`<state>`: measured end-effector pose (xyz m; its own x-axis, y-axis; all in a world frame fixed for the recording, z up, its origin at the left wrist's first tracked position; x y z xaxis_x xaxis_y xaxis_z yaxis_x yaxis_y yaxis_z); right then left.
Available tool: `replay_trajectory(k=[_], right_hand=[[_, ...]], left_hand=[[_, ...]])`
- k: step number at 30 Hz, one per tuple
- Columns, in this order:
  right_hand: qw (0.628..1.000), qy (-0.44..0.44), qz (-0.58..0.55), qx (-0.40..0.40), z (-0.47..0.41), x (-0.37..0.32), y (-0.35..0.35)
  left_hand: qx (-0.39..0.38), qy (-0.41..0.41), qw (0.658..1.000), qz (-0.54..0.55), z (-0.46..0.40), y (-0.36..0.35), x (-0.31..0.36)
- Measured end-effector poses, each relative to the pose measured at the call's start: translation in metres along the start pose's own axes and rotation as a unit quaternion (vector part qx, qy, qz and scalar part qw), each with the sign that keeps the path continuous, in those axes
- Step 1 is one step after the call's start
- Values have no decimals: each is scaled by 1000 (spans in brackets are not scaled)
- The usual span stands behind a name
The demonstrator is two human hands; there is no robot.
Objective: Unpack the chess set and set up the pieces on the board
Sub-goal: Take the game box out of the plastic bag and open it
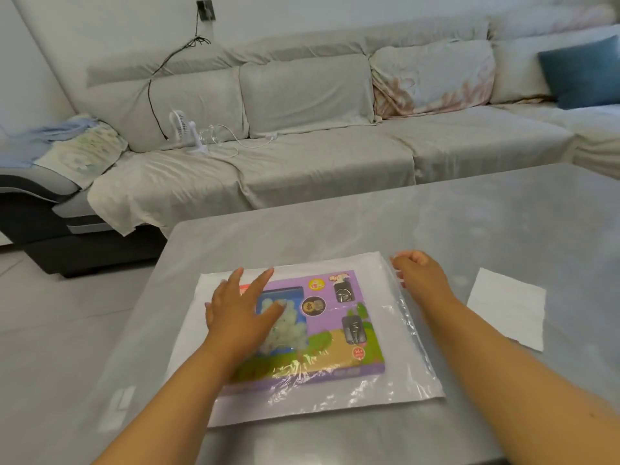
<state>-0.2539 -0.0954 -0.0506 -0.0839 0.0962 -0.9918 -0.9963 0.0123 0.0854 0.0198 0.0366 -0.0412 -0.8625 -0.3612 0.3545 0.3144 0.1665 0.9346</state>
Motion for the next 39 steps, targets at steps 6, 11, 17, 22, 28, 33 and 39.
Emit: replay_trajectory(k=[6, 11, 17, 22, 28, 33, 39], right_hand=[[997, -70, 32, -6, 14, 25, 15], [978, -186, -65, -67, 32, 30, 7], [927, -283, -233, -75, 41, 45, 3], [949, -297, -58, -91, 39, 58, -8], [942, -278, 78, -171, 43, 42, -29], [931, -276, 23, -238, 51, 42, -44], [957, -229, -79, -160, 31, 36, -9]], left_hand=[[-42, 102, 986, -124, 28, -13, -53], [-71, 93, 992, 44, 39, -29, -61], [6, 66, 974, 218, 53, -20, -49], [8, 120, 961, 250, 51, -28, -59], [16, 141, 957, 255, 47, -37, -54], [18, 128, 948, 290, 48, -35, -48], [21, 153, 963, 221, 45, -27, -58]])
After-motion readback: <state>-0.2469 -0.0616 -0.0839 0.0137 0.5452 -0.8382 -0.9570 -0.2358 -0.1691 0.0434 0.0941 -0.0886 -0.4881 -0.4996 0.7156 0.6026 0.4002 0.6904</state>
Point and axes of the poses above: each hand's wrist, its own z-axis away from the middle knuckle, its own y-axis out of the back of the hand, x = y × z, the point moved 6 cm from there along -z, towards the middle knuckle, and after that the axes turned 5 degrees about -z, right-handed, at the moved point
